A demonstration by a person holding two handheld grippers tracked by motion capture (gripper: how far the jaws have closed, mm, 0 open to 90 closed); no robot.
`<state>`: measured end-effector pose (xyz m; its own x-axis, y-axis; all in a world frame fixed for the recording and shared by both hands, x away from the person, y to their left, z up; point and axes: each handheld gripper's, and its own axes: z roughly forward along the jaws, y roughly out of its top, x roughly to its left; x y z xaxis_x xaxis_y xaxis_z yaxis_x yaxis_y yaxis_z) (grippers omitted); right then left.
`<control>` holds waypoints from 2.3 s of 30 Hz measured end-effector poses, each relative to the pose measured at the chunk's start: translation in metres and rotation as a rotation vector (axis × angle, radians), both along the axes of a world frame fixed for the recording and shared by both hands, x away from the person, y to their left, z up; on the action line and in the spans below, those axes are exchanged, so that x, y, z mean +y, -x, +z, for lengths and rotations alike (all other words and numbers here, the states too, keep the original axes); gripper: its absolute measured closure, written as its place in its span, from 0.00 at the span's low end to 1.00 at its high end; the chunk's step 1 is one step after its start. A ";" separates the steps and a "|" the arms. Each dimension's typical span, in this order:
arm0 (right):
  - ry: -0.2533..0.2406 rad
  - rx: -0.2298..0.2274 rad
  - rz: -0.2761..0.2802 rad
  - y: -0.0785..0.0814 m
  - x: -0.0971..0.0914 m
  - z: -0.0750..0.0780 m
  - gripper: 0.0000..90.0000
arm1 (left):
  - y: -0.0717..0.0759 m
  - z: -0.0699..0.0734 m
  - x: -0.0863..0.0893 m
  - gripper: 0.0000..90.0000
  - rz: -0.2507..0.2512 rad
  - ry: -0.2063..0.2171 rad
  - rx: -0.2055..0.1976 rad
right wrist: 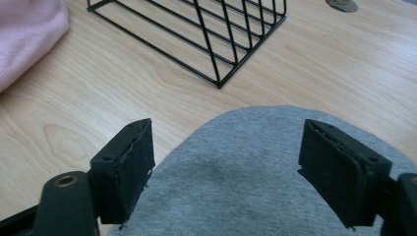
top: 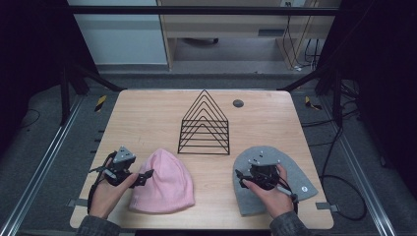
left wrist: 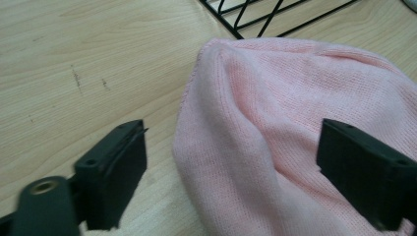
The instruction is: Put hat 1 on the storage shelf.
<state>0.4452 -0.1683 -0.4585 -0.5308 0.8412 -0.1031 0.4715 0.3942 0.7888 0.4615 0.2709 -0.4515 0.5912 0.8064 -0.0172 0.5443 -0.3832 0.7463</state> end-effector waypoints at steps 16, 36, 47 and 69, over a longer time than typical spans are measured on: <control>-0.017 -0.003 -0.031 -0.002 -0.010 0.001 0.22 | -0.028 0.033 -0.013 0.20 -0.097 -0.039 0.029; -0.028 0.000 -0.079 0.015 -0.024 0.000 0.22 | -0.067 -0.003 -0.019 0.83 -0.201 -0.148 0.226; -0.035 -0.028 0.028 0.022 -0.009 0.005 0.31 | -0.030 0.053 -0.026 0.92 -0.174 -0.056 0.034; -0.029 -0.012 0.382 0.039 0.098 0.036 0.60 | 0.010 0.167 -0.046 0.92 -0.228 -0.027 -0.228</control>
<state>0.4064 -0.0703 -0.4228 -0.8054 0.5858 -0.0903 0.2854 0.5168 0.8072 0.4512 0.2250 -0.2849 0.7432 0.6508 0.1555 0.2623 -0.4972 0.8271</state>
